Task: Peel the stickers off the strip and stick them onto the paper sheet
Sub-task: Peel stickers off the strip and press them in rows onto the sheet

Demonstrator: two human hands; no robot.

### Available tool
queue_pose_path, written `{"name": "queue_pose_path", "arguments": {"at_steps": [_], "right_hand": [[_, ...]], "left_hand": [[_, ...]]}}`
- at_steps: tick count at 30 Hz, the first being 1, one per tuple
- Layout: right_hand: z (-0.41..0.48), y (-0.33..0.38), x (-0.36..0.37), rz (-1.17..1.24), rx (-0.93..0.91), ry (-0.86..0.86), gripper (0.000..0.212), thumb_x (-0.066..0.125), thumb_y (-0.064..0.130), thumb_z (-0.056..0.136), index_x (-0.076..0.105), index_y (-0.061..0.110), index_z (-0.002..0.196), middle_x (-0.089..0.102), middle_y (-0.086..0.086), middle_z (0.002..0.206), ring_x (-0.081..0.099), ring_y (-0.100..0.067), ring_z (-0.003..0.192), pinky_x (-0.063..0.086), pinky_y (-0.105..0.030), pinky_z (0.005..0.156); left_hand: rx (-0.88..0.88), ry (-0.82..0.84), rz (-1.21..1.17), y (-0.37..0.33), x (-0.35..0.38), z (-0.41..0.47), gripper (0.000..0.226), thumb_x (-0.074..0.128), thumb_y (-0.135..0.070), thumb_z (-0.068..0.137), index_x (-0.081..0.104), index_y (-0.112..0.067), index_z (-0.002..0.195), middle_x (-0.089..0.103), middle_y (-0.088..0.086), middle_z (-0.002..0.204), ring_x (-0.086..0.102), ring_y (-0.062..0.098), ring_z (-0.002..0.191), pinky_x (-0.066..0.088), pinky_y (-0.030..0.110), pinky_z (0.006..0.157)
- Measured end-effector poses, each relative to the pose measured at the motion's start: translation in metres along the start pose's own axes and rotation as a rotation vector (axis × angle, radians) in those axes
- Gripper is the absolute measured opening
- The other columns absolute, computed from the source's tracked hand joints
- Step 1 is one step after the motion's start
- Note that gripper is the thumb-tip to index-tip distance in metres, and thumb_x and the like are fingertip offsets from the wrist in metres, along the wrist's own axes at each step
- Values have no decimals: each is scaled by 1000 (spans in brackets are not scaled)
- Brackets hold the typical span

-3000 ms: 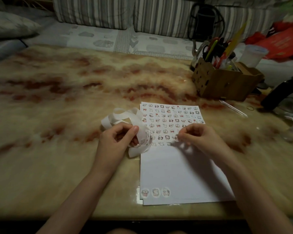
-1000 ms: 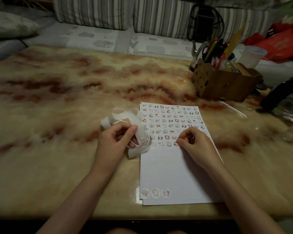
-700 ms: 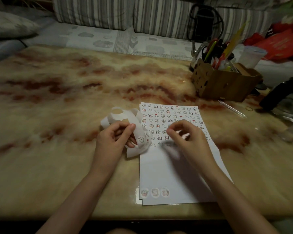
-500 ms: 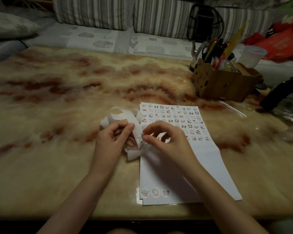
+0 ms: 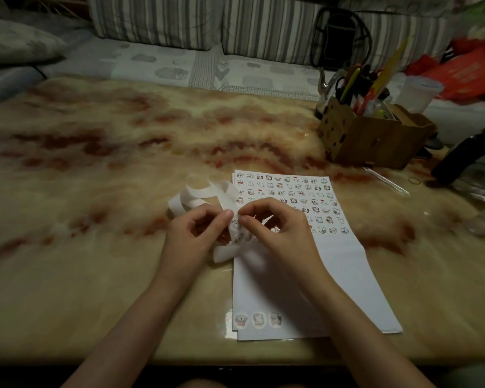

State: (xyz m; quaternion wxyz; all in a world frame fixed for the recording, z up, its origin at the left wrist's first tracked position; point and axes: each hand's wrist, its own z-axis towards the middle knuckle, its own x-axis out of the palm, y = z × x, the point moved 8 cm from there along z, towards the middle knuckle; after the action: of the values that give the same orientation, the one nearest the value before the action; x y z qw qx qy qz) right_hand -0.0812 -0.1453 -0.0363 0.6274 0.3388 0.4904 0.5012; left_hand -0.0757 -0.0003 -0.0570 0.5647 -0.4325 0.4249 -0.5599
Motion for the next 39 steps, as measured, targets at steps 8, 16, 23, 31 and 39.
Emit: {"name": "queue_pose_path", "arguments": {"at_steps": [8, 16, 23, 31, 39], "right_hand": [[-4, 0, 0, -58, -32, -3, 11, 72, 8, 81, 72, 19, 82, 70, 10, 82, 59, -7, 72, 42, -19, 61], [-3, 1, 1, -80, -40, -5, 13, 71, 5, 80, 69, 17, 79, 68, 9, 80, 57, -5, 70, 40, -16, 60], [-4, 2, 1, -93, -46, 0, 11, 71, 7, 81, 70, 18, 82, 68, 11, 80, 58, -6, 70, 42, -19, 61], [-7, 2, 0, -181, -79, -3, 6, 69, 12, 83, 66, 17, 80, 63, 11, 85, 55, -8, 75, 36, -15, 62], [-14, 6, -9, 47, -15, 43, 10, 69, 9, 83, 67, 18, 80, 67, 7, 83, 60, -10, 77, 42, -26, 66]], "left_hand": [[44, 18, 65, -1, -1, 0, 10, 64, -5, 84, 69, -6, 76, 66, 3, 65, 59, 4, 55, 46, 12, 59], [20, 18, 48, 1, 0, 0, 9, 64, -6, 84, 69, -7, 76, 67, 2, 64, 60, 7, 57, 49, 14, 60], [17, 23, 35, 1, 0, 0, 9, 64, -10, 83, 69, -9, 75, 68, 3, 66, 61, 9, 59, 50, 16, 61], [26, 24, 55, 1, 1, 0, 11, 64, -7, 84, 68, -5, 74, 66, 3, 65, 60, 9, 57, 49, 16, 60], [-1, -26, 86, 6, -6, 2, 13, 62, -10, 86, 67, -3, 76, 69, 5, 68, 64, 13, 60, 54, 25, 64]]}}
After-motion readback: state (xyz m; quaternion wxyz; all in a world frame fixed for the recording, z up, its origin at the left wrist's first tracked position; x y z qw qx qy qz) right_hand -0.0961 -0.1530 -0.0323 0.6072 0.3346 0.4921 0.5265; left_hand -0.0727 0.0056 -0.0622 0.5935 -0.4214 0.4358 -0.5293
